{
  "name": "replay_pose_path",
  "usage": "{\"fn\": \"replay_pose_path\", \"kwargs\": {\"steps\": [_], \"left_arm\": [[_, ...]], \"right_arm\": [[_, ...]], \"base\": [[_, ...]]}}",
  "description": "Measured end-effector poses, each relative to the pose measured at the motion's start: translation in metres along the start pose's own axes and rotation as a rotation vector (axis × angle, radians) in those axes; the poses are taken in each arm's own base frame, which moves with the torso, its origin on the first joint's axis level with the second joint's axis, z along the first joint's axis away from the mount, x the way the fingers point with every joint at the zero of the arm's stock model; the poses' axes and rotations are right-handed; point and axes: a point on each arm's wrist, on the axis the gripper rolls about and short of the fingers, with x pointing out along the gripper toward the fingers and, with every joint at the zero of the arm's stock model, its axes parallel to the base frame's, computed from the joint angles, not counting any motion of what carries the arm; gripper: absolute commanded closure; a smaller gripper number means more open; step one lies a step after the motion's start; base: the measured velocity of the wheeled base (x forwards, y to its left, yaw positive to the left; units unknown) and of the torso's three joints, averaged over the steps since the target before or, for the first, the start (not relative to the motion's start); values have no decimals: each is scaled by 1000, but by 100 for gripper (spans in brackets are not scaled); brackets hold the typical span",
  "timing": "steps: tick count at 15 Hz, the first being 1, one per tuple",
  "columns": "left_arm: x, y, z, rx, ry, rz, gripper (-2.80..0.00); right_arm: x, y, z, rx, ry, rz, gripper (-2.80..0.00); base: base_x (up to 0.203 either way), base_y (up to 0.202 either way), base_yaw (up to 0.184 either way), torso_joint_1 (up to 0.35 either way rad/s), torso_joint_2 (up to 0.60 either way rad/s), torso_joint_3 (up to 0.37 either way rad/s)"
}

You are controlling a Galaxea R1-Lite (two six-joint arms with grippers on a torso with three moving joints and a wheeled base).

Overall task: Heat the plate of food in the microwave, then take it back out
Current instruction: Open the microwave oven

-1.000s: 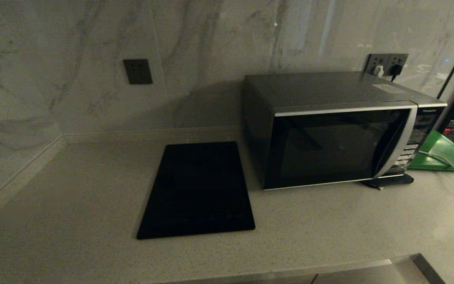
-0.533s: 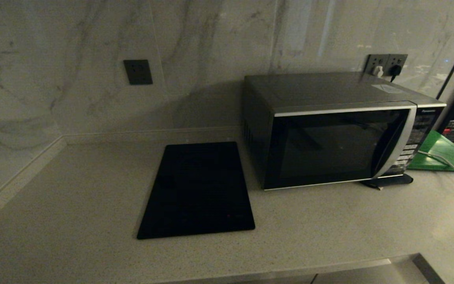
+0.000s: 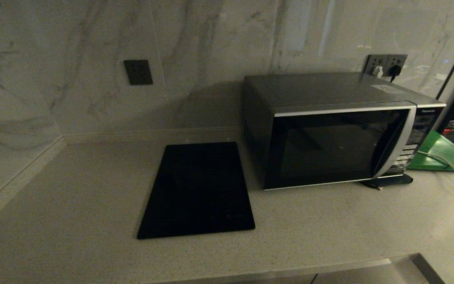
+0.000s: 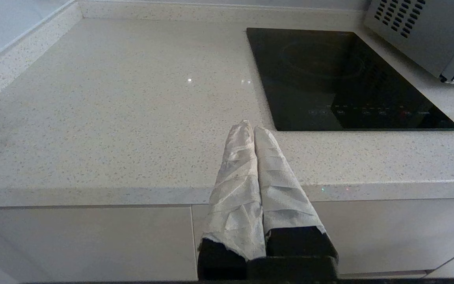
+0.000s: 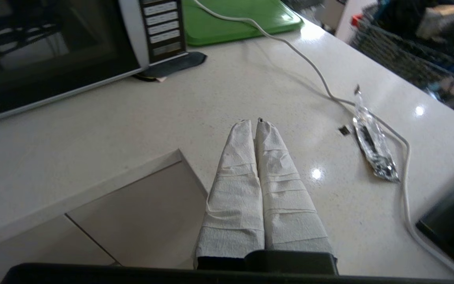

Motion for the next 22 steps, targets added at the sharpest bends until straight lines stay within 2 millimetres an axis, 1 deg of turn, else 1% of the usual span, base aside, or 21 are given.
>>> {"fn": "replay_pose_path", "kwargs": {"steps": [4, 6, 8, 10, 12, 17, 19, 22], "left_arm": [[0, 0, 0, 0, 0, 0, 0], [0, 0, 0, 0, 0, 0, 0], [0, 0, 0, 0, 0, 0, 0], [0, 0, 0, 0, 0, 0, 0], [0, 0, 0, 0, 0, 0, 0], [0, 0, 0, 0, 0, -1, 0], [0, 0, 0, 0, 0, -1, 0], [0, 0, 0, 0, 0, -1, 0]], "right_arm": [[-8, -9, -35, -69, -43, 59, 0], [-6, -9, -52, -46, -32, 78, 0], [-2, -7, -63, -3, -11, 105, 0], [4, -4, -70, 21, 1, 167, 0], [14, 3, -79, 47, 8, 232, 0], [42, 18, -109, 13, 4, 338, 0], [46, 20, -116, 9, 9, 353, 0], [48, 21, -121, 1, 23, 372, 0]], "base": [[0, 0, 0, 0, 0, 0], [0, 0, 0, 0, 0, 0], [0, 0, 0, 0, 0, 0], [0, 0, 0, 0, 0, 0], [0, 0, 0, 0, 0, 0], [0, 0, 0, 0, 0, 0], [0, 0, 0, 0, 0, 0], [0, 0, 0, 0, 0, 0]]}}
